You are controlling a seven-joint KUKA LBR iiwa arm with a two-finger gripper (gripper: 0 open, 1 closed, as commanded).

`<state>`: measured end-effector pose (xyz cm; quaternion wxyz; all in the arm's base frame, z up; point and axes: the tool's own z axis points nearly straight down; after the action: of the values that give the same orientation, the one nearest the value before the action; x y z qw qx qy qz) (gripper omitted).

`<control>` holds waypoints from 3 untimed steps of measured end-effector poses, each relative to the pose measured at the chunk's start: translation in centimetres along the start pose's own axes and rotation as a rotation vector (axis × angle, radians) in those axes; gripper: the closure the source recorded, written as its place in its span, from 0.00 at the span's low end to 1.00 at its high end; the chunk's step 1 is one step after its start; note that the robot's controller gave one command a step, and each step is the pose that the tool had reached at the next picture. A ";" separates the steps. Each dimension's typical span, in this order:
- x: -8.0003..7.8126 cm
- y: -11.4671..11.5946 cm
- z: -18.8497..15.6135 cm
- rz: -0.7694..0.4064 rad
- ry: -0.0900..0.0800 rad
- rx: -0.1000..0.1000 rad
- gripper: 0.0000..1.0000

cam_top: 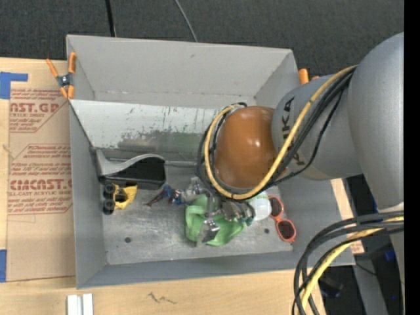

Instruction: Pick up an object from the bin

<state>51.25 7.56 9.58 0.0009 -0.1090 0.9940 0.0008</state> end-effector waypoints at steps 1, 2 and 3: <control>-0.8 -1.1 -2.9 -0.034 0.010 -0.001 0.00; -0.5 -5.1 0.4 0.048 -0.017 -0.002 1.00; -0.5 -5.1 0.4 0.048 -0.018 -0.002 1.00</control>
Offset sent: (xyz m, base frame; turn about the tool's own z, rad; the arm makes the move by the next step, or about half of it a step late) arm 0.0042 -0.0550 -0.0258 0.0486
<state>52.90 2.67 9.21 0.0095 -0.0852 0.9963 0.0029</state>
